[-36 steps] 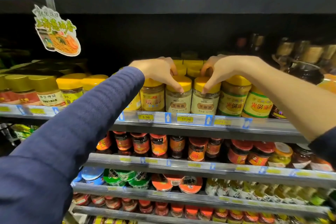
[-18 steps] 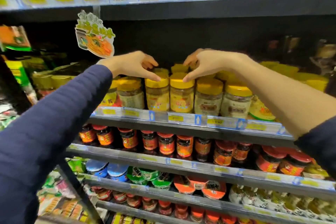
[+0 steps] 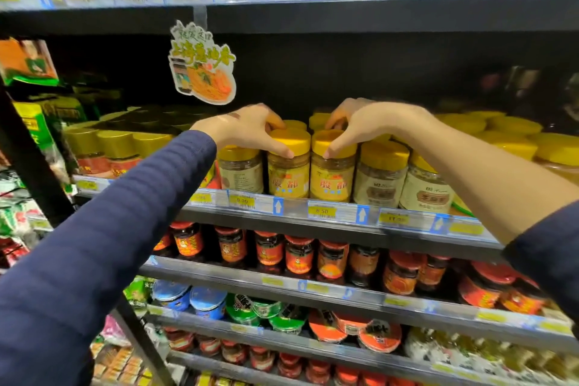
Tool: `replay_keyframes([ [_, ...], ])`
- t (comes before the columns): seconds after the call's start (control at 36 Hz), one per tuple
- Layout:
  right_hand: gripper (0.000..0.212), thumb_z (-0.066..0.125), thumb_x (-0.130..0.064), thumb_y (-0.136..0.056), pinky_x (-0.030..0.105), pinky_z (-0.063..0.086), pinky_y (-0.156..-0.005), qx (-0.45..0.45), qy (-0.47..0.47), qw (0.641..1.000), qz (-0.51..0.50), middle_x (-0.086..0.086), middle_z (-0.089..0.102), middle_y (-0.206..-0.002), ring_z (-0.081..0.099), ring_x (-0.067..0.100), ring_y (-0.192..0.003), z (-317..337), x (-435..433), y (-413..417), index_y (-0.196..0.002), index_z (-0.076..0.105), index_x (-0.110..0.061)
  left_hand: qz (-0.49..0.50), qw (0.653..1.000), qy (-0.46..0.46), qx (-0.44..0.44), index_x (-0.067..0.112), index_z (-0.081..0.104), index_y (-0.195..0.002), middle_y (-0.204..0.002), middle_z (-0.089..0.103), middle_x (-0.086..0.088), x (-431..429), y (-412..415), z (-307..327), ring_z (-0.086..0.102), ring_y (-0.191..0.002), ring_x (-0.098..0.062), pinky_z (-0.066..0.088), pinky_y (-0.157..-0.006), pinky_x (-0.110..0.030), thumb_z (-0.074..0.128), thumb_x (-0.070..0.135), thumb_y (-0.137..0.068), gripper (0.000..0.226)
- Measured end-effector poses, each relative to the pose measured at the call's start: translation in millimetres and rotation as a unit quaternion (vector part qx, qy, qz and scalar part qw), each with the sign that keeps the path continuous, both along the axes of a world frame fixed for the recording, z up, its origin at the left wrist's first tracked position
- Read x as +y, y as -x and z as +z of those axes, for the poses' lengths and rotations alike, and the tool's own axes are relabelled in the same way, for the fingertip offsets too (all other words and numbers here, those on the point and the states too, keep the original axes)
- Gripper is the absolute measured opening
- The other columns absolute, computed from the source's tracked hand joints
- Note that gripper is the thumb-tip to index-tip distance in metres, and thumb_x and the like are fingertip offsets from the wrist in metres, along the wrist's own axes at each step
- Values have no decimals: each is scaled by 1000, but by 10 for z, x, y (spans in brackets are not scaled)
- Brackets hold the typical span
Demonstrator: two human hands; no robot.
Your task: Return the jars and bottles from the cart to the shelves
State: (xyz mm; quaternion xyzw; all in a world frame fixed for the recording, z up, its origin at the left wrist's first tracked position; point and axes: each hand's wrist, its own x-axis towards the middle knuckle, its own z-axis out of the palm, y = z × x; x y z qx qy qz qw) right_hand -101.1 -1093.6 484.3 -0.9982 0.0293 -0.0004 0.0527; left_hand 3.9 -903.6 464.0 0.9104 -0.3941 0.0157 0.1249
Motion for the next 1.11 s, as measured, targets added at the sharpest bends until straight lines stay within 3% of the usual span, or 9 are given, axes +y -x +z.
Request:
replay_keyframes([
  [0.31, 78, 66, -49, -77, 38, 40, -100, -17, -22, 1000, -14, 6, 32, -149, 37, 28, -133, -58, 40, 106, -143, 34, -22, 16, 999, 26, 21, 13, 45, -136, -134, 49, -7, 36, 106, -54, 50, -117, -24, 48, -96, -40, 73, 58, -64, 89],
  [0.39, 78, 65, -49, -79, 39, 40, -102, -21, -19, 999, -16, 6, 28, -151, 35, 28, -135, -68, 63, 136, -144, 31, -22, 22, 999, 21, 38, 17, 42, -138, -137, 48, -7, 55, 140, -56, 50, -120, -25, 46, -99, -43, 69, 69, -58, 99],
  [0.5, 78, 62, -48, -82, 38, 38, -104, -21, -18, 999, -16, 5, 25, -153, 32, 27, -137, -81, 74, 165, -146, 27, -22, 31, 998, 23, 44, 19, 37, -141, -139, 45, -7, 60, 129, -93, 48, -123, -26, 44, -102, -42, 68, 59, -70, 87],
  [0.67, 72, 55, -50, -86, 36, 39, -102, -29, -14, 999, -25, 10, 37, -148, 39, 28, -133, -171, 81, 202, -144, 31, -15, -3, 998, 51, 40, 17, 36, -141, -141, 46, -7, 77, 224, -158, 47, -126, -25, 42, -103, -41, 65, 48, -79, 75],
  [0.81, 62, 54, -42, -90, 36, 40, -102, -70, -21, 997, -17, 11, 43, -143, 42, 27, -129, -236, 48, 437, -141, 35, -12, -12, 998, 45, -30, 12, 26, -146, -157, 22, -8, 169, 457, -296, 26, -142, -25, 27, -115, -38, 58, 45, -87, 75],
  [0.97, 75, 59, -48, -84, 41, 31, -112, -111, 14, 993, -27, 12, 35, -149, 32, 28, -138, -367, 42, 930, -144, 31, -11, -7, 996, 38, -81, 10, 17, -149, -158, 14, -10, 320, 945, -418, 18, -145, -24, 21, -116, -34, 53, 42, -91, 75],
  [1.11, 65, 59, -40, -87, 42, 36, -107, -124, 22, 991, -37, 16, 45, -143, 41, 32, -131, -633, 68, 1435, -138, 38, -6, -5, 994, 56, -95, 6, 17, -149, -158, 15, -12, 419, 1513, -507, 19, -145, -25, 20, -116, -35, 46, 33, -96, 66],
])
